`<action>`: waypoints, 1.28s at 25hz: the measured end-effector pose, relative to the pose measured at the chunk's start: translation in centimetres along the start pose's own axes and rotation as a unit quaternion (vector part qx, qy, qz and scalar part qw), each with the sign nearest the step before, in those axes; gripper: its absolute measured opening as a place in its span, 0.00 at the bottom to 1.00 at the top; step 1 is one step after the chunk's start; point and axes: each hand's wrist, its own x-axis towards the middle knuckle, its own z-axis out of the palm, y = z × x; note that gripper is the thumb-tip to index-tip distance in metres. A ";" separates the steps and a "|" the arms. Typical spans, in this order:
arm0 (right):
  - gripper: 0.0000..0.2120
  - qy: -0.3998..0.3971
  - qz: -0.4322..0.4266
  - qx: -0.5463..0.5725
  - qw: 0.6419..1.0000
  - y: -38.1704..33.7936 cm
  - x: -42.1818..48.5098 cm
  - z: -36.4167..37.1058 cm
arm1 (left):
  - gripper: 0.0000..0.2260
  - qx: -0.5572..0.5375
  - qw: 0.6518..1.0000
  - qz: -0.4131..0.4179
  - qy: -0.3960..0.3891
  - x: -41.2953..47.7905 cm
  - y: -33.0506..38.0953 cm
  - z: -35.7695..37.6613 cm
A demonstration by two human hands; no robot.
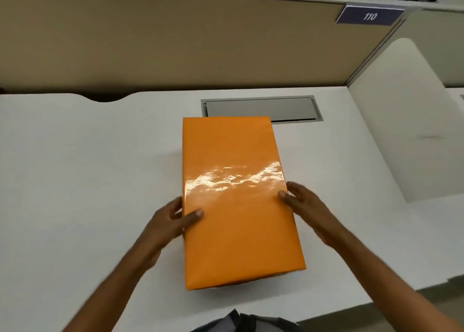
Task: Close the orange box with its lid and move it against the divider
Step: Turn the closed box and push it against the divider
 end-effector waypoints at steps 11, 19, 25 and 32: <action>0.26 -0.034 0.013 0.067 0.997 6.7 -9.8 3.3 | 0.39 -0.017 0.998 0.004 0.054 -7.2 -6.5 4.2; 0.23 -0.004 -0.031 0.080 0.996 7.3 -9.3 2.8 | 0.28 -0.048 0.987 0.057 0.145 -9.0 -6.0 7.2; 0.23 0.011 -0.063 0.096 0.993 7.5 -10.5 1.6 | 0.28 -0.070 0.977 0.071 0.188 -11.7 -6.8 9.0; 0.26 -0.003 -0.126 0.135 0.983 5.2 -12.1 3.4 | 0.32 -0.087 0.960 0.112 0.242 -15.0 -6.8 7.1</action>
